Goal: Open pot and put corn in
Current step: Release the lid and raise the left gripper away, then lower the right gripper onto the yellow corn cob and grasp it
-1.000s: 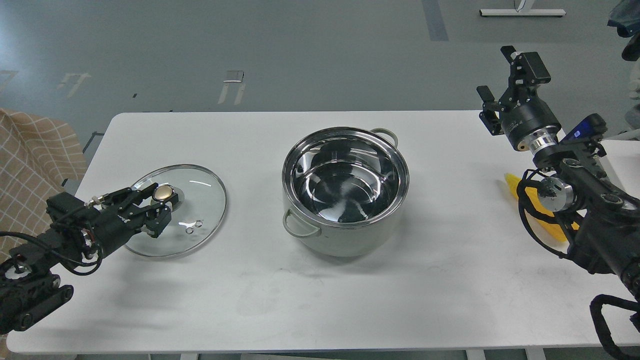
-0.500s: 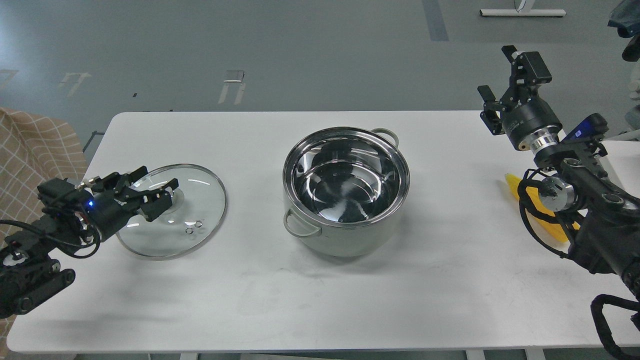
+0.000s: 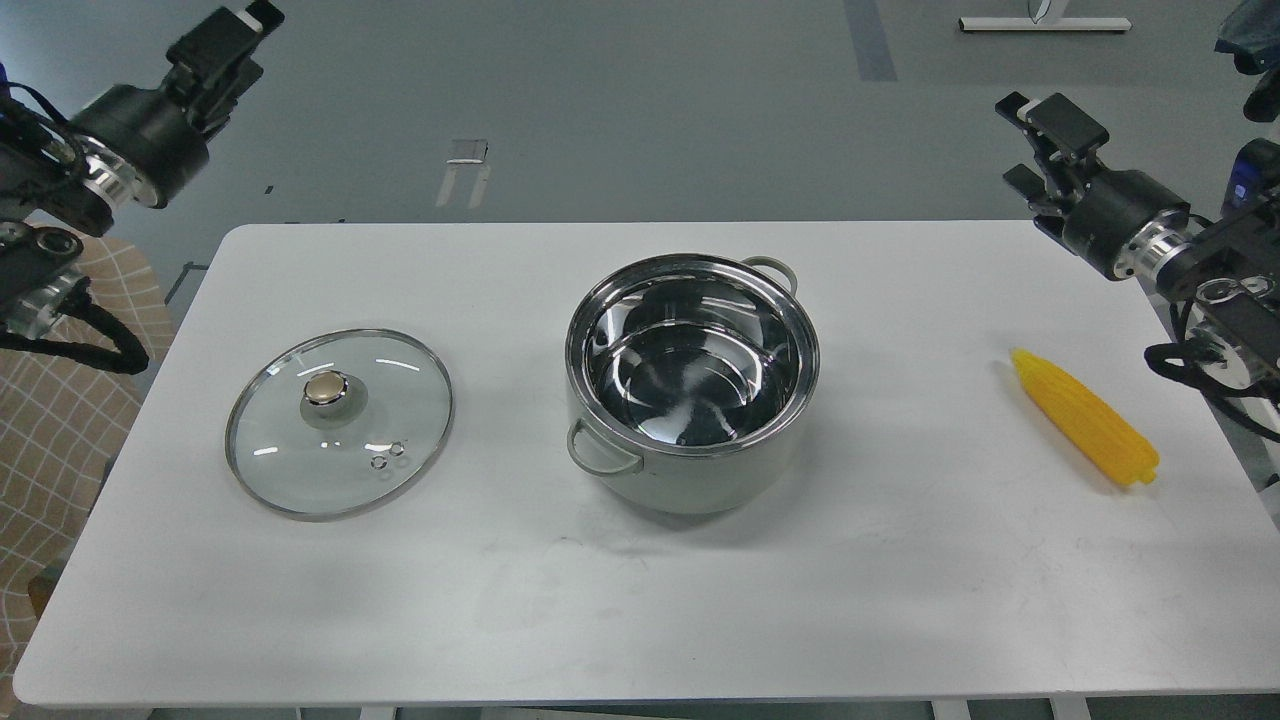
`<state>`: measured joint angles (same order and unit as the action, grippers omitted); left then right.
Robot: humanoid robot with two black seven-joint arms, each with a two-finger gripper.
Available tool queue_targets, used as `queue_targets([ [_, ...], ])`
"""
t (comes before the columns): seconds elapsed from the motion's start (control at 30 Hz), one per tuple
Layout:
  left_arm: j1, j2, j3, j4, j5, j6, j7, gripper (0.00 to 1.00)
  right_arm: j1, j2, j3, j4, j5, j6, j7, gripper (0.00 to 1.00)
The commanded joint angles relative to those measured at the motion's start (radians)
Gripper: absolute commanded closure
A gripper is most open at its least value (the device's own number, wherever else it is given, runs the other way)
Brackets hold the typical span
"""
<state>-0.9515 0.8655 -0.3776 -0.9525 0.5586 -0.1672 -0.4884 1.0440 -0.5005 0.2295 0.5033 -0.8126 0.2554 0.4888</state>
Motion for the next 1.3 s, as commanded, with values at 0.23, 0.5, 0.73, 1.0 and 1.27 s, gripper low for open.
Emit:
queue_targets([
  [0.23,-0.003,-0.052,-0.087,-0.011,-0.2,-0.242,0.0,0.06,0.074,-0.154,-0.435,0.001,-0.351,-0.1,0.0,0.0],
  [0.5,0.0,-0.069,-0.087,-0.015,-0.198,-0.239,0.0,0.06,0.048,-0.15,-0.63,0.067,-0.381,-0.206,0.0,0.0],
  [0.73,0.003,-0.075,-0.086,-0.035,-0.198,-0.238,0.0,0.05,0.03,-0.138,-0.702,0.07,-0.454,-0.24,0.0,0.0],
  [1.0,0.004,-0.074,-0.087,-0.064,-0.197,-0.238,0.0,0.05,0.008,-0.118,-0.703,0.054,-0.551,-0.24,0.0,0.0],
  [1.27,0.005,-0.075,-0.087,-0.069,-0.198,-0.233,0.0,0.05,0.001,-0.067,-0.726,0.02,-0.591,-0.24,0.0,0.03],
])
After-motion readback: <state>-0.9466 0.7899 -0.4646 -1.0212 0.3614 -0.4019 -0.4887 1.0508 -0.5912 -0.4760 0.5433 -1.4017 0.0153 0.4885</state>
